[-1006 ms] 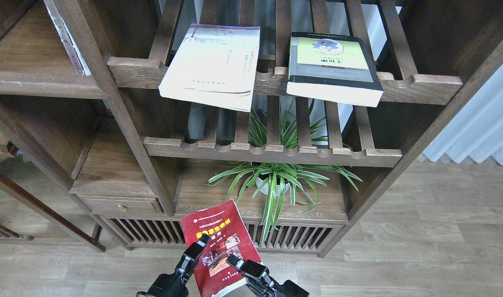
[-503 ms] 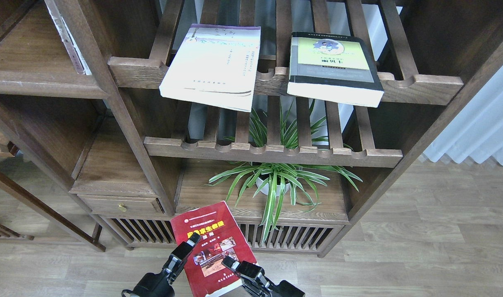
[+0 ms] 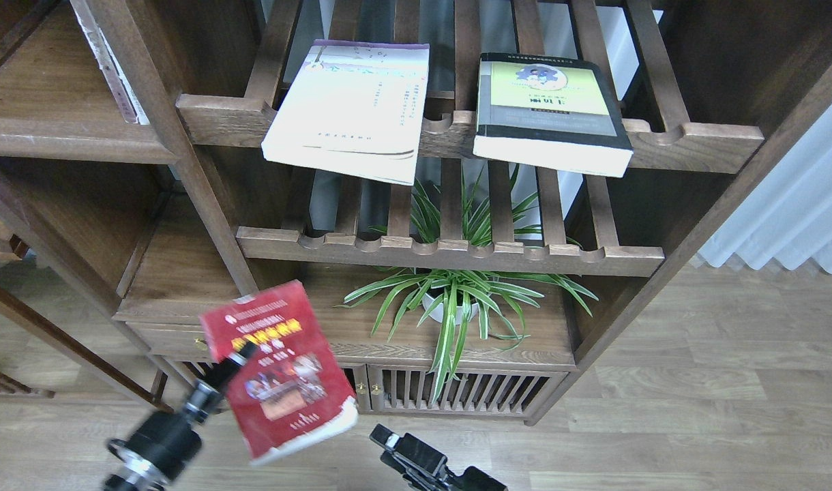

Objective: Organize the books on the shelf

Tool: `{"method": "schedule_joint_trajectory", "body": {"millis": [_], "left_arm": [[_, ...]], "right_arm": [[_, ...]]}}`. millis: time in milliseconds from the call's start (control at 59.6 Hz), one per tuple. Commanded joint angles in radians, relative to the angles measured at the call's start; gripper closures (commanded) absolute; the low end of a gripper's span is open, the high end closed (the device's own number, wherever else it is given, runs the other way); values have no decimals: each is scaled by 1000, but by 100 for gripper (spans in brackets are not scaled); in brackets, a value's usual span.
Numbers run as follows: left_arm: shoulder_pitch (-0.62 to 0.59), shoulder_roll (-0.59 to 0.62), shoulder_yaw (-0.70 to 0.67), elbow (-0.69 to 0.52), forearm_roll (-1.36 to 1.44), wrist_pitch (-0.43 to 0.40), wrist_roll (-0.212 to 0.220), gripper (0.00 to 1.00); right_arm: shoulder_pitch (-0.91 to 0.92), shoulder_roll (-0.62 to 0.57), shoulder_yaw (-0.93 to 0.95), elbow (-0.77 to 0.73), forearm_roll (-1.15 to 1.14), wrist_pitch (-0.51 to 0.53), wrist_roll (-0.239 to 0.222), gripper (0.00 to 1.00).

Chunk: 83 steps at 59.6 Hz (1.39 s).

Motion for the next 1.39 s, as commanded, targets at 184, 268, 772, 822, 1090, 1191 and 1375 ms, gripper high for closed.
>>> {"method": "schedule_joint_trajectory", "body": {"millis": [184, 268, 772, 822, 1090, 1191, 1375], "left_arm": [[57, 266, -345, -112, -8, 0, -3, 93], [57, 295, -419, -113, -8, 0, -1, 93], [-116, 427, -747, 30, 112, 0, 100, 92], [-154, 417, -759, 56, 181, 0, 111, 92], [-369, 311, -761, 229, 383, 0, 121, 92], [-466, 221, -756, 290, 472, 0, 135, 92], [-644, 42, -752, 399, 621, 0, 192, 92]], "right_arm": [[-1, 0, -5, -20, 0, 0, -3, 1], [-1, 0, -5, -20, -2, 0, -3, 1], [-2, 0, 0, -26, 0, 0, -3, 1], [-2, 0, 0, -26, 0, 0, -3, 1], [-4, 0, 0, -26, 0, 0, -3, 1], [-4, 0, -2, -26, -2, 0, -3, 1], [-4, 0, 0, -25, 0, 0, -3, 1]]}}
